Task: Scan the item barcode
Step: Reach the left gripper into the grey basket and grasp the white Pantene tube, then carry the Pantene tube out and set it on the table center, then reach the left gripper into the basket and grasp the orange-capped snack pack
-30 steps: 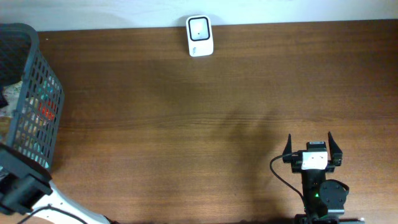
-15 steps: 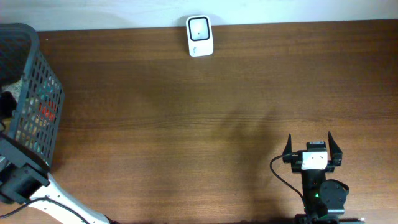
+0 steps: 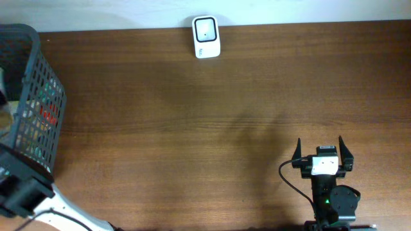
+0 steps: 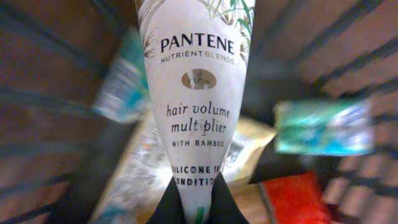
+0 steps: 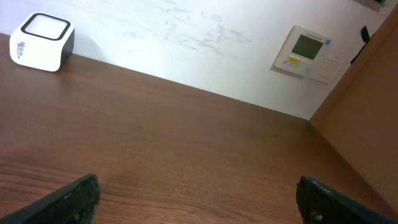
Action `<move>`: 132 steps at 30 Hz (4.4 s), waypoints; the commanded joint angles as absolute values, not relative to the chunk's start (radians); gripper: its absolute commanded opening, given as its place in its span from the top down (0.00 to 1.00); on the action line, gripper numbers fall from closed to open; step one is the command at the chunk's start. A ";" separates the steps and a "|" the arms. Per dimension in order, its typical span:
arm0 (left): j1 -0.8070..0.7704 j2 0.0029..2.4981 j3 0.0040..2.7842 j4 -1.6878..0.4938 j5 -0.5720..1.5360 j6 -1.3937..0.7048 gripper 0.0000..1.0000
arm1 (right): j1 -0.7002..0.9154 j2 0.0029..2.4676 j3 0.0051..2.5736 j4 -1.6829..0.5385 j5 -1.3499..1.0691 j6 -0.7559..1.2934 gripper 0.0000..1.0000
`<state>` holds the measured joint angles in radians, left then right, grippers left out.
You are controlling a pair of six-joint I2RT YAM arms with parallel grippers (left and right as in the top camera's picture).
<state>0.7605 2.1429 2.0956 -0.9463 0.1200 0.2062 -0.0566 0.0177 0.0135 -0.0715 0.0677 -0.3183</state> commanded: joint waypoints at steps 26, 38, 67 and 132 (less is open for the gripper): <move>-0.176 1.927 1.519 -0.890 0.326 -0.171 1.00 | -0.060 0.013 0.006 -0.073 0.084 -0.322 0.01; -0.173 1.936 1.678 -0.978 0.318 -0.137 0.19 | -0.060 0.013 0.006 -0.073 0.084 -0.322 0.01; 0.854 1.955 1.715 -0.920 -0.010 -0.226 0.01 | -0.060 0.013 0.006 -0.073 0.084 -0.322 0.01; 0.846 2.095 2.038 -1.017 0.340 0.599 1.00 | -0.060 0.013 0.006 -0.073 0.084 -0.322 0.01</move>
